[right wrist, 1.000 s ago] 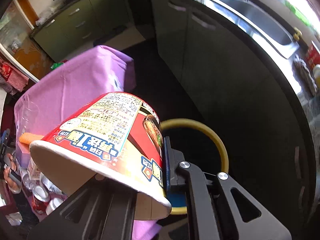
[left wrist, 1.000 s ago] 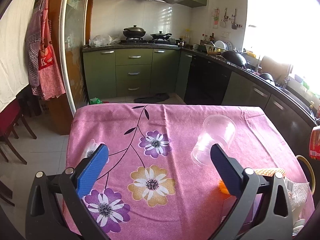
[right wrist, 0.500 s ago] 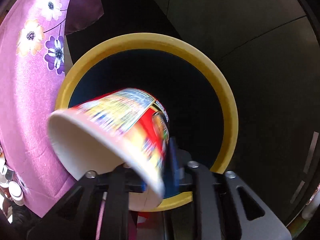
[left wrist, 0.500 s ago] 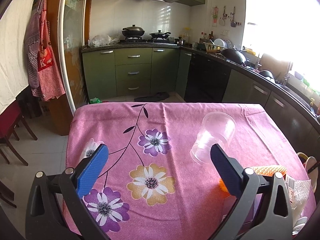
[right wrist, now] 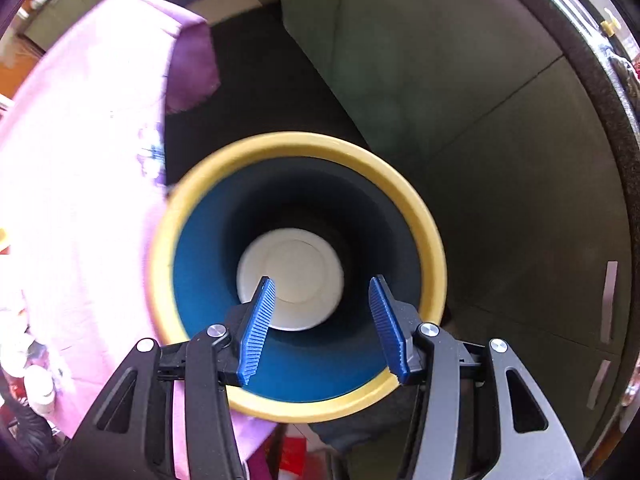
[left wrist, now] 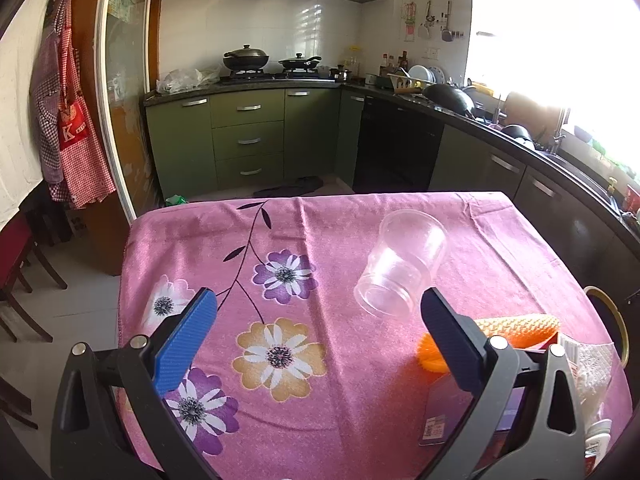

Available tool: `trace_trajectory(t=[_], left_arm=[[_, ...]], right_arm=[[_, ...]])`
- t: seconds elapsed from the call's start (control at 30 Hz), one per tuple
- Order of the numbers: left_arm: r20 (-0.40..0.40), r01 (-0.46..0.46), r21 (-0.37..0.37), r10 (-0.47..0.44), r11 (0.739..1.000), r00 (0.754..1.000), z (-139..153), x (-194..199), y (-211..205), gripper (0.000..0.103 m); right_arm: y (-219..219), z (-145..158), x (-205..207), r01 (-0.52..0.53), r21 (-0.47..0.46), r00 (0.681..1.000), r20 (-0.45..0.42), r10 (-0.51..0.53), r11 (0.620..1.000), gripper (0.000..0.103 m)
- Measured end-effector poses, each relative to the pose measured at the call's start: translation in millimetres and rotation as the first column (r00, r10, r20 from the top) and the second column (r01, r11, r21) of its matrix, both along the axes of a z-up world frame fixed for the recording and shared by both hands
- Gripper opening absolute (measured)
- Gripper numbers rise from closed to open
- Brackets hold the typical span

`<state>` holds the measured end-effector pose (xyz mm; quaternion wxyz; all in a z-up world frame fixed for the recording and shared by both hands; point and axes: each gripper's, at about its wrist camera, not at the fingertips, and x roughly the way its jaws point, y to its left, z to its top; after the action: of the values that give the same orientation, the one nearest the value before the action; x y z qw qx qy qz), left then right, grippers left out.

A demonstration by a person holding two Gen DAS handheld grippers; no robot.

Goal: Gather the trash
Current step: 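Carry the noodle cup over the yellow-rimmed bin and open the right gripper, then grasp the blue cosmetic box with the left gripper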

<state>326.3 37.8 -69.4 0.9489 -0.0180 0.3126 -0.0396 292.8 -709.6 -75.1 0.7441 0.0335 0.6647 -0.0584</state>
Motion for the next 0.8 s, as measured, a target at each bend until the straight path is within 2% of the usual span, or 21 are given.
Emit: trace_trajectory(t=[0.1,0.17,0.27,0.37,0.67,0.7,0.8], left_arm=[[-0.006,0.066,-0.028,-0.066,0.997,0.998,13.9,-9.6,-12.4,0.097],[-0.019,0.115,-0.028,-0.116,0.993,0.993,19.9,-17.4,-25.0,0.097],[-0.084,0.181,-0.008,-0.181,0.984,0.980,19.9,-26.5,-51.0,0.097],[-0.134,0.212,0.043,-0.205,0.976,0.970,14.6,-33.9,-73.8,0.097],[-0.195,0.266,0.072,-0.248,0.961,0.949,3.2,-42.0,-94.0,0.097],[-0.199,0.273,0.078,-0.254,0.959,0.947,2.0,-42.3,-96.4,0.097],[-0.217,0.298,0.088,-0.273,0.951,0.937,-2.1,-40.1,-102.1,0.097]], right_arm=[[14.5,23.4,-22.2,-0.033,0.035,0.998,0.057,0.031,0.999,0.050],[41.6,41.7,-24.9,-0.055,0.051,0.995,0.087,0.051,0.997,0.050],[56.1,56.9,-38.9,-0.083,0.096,0.988,0.138,0.069,0.992,0.050],[73.2,67.3,-63.0,-0.103,0.143,0.981,0.179,0.076,0.984,0.050],[106.4,62.2,-135.9,-0.144,0.228,0.961,0.266,0.081,0.963,0.050],[110.1,51.7,-132.9,-0.147,0.232,0.959,0.272,0.081,0.961,0.051],[114.2,51.4,-144.5,-0.155,0.246,0.956,0.282,0.083,0.957,0.051]])
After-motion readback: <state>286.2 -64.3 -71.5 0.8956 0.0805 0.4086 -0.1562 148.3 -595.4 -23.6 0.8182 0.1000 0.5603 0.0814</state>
